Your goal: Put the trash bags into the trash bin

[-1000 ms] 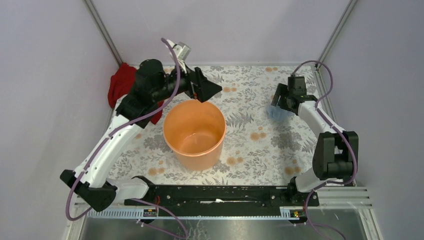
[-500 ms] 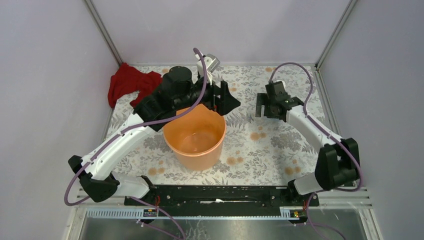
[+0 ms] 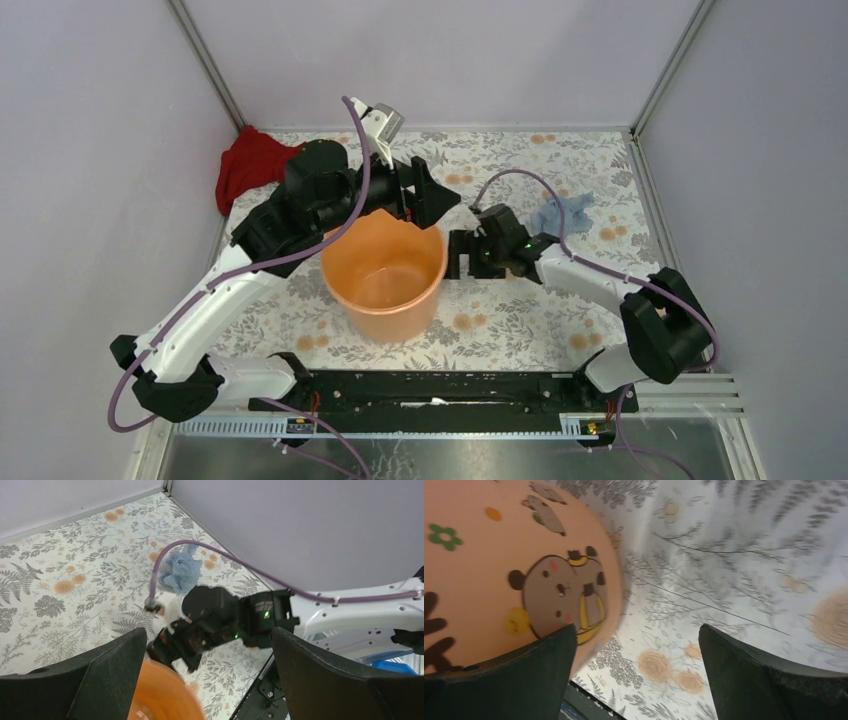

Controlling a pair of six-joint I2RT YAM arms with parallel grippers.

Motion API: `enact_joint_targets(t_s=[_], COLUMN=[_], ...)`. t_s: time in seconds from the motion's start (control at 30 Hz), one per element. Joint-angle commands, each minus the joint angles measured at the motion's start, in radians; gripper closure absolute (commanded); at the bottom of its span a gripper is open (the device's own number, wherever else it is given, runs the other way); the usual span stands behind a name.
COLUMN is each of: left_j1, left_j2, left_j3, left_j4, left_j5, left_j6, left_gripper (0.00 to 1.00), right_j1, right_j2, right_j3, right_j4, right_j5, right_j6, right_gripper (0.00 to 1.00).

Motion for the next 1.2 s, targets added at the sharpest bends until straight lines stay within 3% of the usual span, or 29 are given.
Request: enact_joint_targets(t_s=[0.0, 0.17, 0.27, 0.4, 0.53, 0.8, 0.97, 1.07, 1.17], left_j1=[-0.002, -0.005, -0.006, -0.007, -0.008, -0.007, -0.008, -0.007, -0.008], left_j2=[-0.025, -0.031, -0.024, -0.028, -0.037, -0.023, -0.008, -0.018, -0.032], left_j3=[-0.016, -0.018, -0.012, -0.021, -0.033, -0.049, -0.059, -0.081, -0.112], left_j4=[0.023, 0.048, 0.053, 0.053, 0.053, 0.061, 0.061, 0.060, 0.063], left_j5=[-0.008, 0.018, 0.033, 0.022, -0.004, -0.020, 0.013, 0.024, 0.025], left_j6=[-0.036, -0.060, -0.066, -0.063, -0.045, -0.007, -0.012, -0.025, -0.041], left_gripper=[0.01, 0.01, 0.01, 0.01, 0.01, 0.01, 0.01, 0.01, 0.01], right_j1=[0.154, 0.294, 0.337, 0.309, 0.150, -0.252, -0.453, -0.483, -0.475], right_j2=[0.061, 0.232, 0.326, 0.269, 0.181, 0.018, 0.123, 0.191, 0.232], right_j3=[0.018, 0.155, 0.305, 0.363, 0.363, 0.297, 0.327, 0.348, 0.333], right_j4=[0.232, 0.327, 0.253, 0.006, -0.217, -0.288, -0.223, -0.177, -0.144], right_j5=[-0.036, -0.024, -0.044, 0.243, 0.487, 0.789, 0.606, 0.448, 0.268], right_j6=[0.180, 0.270, 0.234, 0.044, -0.080, -0.139, -0.127, -0.148, -0.192], right_gripper=[0.00, 0.00, 0.00, 0.00, 0.00, 0.00, 0.00, 0.00, 0.15])
